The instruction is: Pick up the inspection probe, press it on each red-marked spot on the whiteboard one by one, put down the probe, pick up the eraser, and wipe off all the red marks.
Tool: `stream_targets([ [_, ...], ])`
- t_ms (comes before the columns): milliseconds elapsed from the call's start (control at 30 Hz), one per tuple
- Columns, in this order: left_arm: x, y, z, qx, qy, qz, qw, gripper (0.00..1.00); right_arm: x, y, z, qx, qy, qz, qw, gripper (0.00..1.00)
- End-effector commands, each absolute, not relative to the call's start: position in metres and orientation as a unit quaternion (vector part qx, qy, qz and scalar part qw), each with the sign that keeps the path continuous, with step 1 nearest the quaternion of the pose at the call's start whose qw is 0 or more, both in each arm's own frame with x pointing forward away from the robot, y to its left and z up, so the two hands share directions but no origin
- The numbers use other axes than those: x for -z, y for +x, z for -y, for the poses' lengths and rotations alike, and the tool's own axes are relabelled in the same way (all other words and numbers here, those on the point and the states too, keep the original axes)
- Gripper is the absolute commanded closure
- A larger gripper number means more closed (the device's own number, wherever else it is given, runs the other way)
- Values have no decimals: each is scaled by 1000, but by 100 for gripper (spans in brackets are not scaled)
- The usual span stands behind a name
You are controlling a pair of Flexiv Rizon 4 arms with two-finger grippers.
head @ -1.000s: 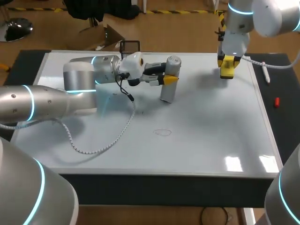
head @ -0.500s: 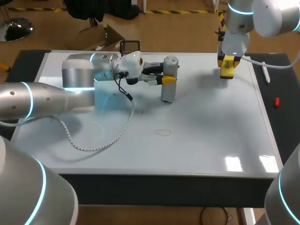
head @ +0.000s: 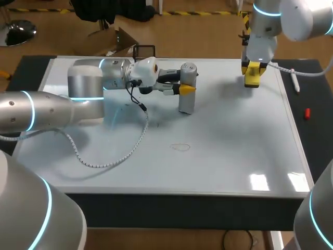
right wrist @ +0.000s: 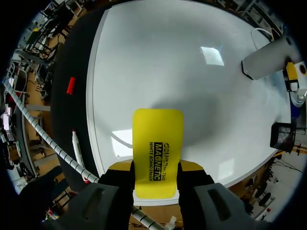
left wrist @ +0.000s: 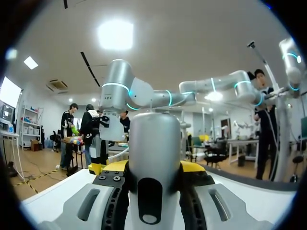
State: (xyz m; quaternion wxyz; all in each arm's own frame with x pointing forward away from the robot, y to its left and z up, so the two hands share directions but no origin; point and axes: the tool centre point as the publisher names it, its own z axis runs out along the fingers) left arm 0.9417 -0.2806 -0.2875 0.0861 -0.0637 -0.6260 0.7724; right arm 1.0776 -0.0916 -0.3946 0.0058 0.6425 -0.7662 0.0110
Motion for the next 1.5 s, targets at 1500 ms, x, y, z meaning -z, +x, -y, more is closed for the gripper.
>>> stream_targets([
  [1500, 230, 984, 70, -783, 26, 614, -95, 100, 394, 1078, 92, -12, 643, 766, 7, 100],
])
